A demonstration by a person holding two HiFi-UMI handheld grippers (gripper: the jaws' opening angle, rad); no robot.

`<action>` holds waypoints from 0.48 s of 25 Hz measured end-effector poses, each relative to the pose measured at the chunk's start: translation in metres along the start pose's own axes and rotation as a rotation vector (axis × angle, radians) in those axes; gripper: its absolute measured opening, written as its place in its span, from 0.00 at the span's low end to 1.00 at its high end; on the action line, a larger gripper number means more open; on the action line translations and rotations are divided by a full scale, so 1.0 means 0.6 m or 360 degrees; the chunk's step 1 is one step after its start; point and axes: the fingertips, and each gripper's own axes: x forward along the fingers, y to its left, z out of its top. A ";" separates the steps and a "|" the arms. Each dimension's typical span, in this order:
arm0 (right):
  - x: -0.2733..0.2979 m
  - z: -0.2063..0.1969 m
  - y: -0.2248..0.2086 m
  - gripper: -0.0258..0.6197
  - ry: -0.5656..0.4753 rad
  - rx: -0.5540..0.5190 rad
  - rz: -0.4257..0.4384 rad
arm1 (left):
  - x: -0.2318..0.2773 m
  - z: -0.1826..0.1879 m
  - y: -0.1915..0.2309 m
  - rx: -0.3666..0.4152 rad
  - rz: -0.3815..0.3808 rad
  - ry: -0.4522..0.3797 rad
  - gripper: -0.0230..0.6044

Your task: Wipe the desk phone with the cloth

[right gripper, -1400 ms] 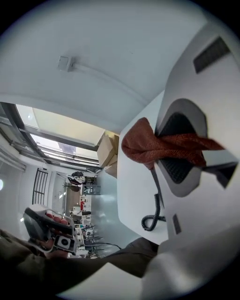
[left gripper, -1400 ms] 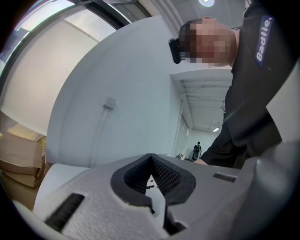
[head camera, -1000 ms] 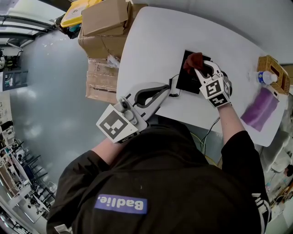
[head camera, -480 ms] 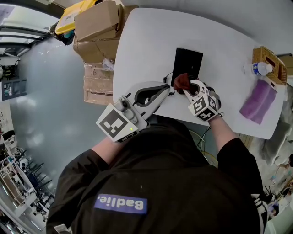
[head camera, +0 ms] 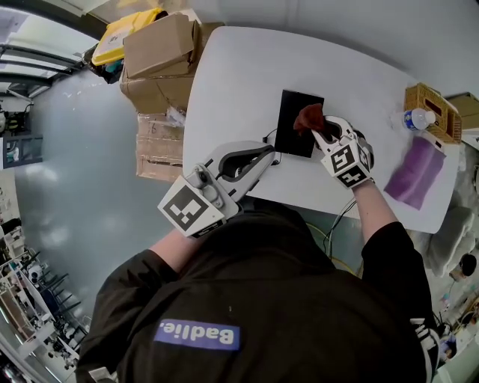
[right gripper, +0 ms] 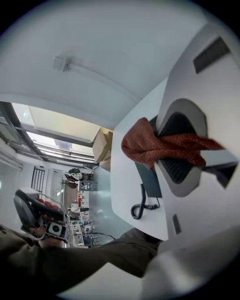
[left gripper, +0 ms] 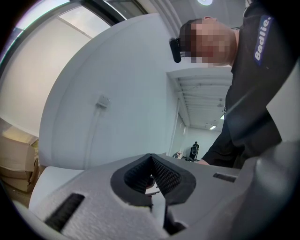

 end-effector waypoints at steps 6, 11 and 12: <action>0.008 0.008 -0.087 0.18 -0.0009 0.0008 -0.0120 | -0.007 0.001 0.014 0.0015 0.0060 0.0001 0.05; 0.020 -0.005 -0.068 0.18 -0.0001 0.0036 -0.0097 | -0.017 -0.014 0.018 -0.0032 0.0092 0.0031 0.05; 0.020 -0.007 -0.059 0.18 -0.0004 0.0044 -0.0094 | -0.018 -0.016 0.019 -0.0042 0.0094 0.0033 0.05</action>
